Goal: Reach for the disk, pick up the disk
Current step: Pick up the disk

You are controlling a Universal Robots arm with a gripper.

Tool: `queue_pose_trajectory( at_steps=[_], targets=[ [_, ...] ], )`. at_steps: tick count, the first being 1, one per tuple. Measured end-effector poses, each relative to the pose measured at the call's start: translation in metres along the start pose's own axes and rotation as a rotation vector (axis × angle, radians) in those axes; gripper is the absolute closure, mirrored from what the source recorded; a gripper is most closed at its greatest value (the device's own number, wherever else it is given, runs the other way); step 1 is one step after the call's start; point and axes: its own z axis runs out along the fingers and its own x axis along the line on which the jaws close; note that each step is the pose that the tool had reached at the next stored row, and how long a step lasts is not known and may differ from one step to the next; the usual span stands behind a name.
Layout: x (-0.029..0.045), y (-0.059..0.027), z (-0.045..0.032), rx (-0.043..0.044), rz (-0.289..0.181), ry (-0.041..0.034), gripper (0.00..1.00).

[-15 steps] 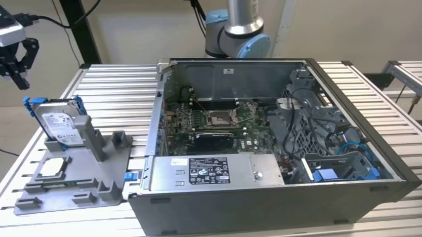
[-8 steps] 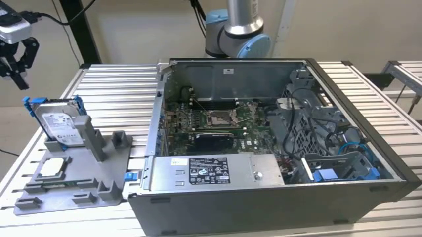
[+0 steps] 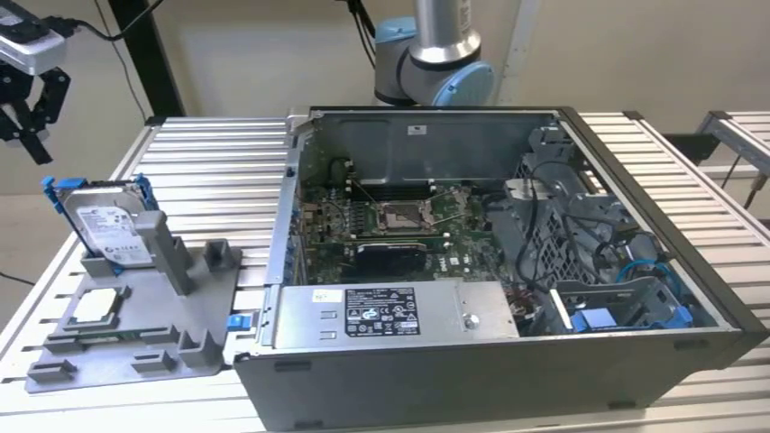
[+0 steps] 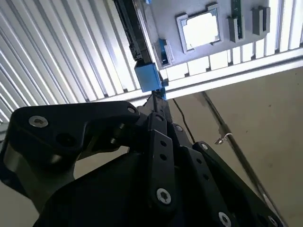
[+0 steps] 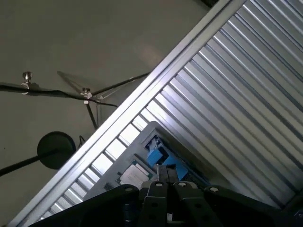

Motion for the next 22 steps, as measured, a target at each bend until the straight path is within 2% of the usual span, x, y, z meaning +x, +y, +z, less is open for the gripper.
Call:
queue_pose_trajectory(
  at_steps=[12,17,22],
  targets=[
    [0.0001,0.0002,-0.0001,-0.0005,-0.181,0.007,1.0],
    [0.0002,0.0002,0.0001,-0.0007,-0.271,0.0101,1.0],
    [0.0002,0.0002,0.0,-0.0008,-0.323,0.0122,1.0]
  ],
)
